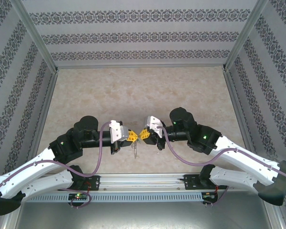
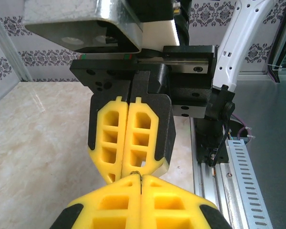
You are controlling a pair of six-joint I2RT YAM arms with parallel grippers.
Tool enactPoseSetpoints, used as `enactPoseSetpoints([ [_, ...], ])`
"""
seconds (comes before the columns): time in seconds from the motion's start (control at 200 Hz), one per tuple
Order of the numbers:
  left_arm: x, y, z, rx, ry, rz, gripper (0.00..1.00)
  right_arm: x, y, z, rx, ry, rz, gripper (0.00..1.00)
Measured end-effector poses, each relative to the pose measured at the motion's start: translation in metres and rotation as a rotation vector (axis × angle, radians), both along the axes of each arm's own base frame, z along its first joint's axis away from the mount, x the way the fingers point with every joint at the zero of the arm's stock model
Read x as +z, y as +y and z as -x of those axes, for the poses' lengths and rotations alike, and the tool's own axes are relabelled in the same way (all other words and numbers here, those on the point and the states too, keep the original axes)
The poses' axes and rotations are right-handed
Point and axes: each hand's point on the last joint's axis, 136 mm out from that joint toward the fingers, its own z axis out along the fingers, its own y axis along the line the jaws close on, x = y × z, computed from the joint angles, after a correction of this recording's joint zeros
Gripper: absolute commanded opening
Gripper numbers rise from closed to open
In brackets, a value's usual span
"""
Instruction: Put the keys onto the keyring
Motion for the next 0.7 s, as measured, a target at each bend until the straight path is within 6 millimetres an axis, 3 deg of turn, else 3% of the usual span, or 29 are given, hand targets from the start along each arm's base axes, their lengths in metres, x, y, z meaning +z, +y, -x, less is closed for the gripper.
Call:
enactPoseSetpoints([
  [0.16,0.003,0.0,0.001,-0.007,-0.006,0.01,0.0,0.001,-0.003,-0.004,-0.026,-0.01,0.005,0.29],
  [0.34,0.004,0.0,0.002,-0.007,-0.007,0.012,0.0,0.019,-0.013,-0.003,-0.058,-0.06,-0.041,0.38],
  [0.48,0.004,0.0,0.002,-0.01,-0.007,0.014,0.0,0.027,-0.015,0.0,-0.055,-0.076,-0.071,0.41],
  [0.699,0.006,-0.001,0.004,-0.023,-0.006,0.022,0.0,0.021,-0.012,0.006,-0.017,-0.041,-0.073,0.41],
])
